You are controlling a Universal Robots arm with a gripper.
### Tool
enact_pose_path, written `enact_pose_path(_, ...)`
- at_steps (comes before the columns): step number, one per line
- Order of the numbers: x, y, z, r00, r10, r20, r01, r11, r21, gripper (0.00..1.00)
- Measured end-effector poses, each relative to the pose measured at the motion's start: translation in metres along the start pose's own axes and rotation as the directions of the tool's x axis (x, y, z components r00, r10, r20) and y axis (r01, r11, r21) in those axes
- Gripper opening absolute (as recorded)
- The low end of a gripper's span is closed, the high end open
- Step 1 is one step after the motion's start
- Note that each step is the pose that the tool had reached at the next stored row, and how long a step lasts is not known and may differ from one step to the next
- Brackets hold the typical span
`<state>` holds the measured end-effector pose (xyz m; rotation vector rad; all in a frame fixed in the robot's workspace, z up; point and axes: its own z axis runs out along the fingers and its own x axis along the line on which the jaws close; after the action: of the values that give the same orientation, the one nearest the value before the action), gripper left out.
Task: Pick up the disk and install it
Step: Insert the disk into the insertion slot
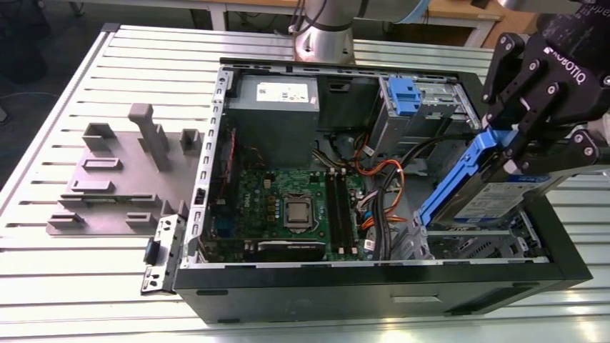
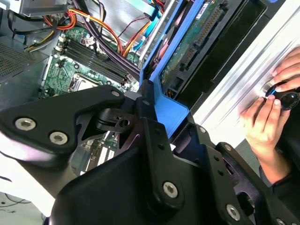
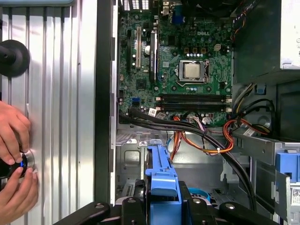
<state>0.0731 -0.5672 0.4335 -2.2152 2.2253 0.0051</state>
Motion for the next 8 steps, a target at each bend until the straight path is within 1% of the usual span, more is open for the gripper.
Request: enact_pose_path(8,0.0,-0.0001,0.0046,1.0,0.0,-0.0002,0.0,1.0,0.0,0.36)
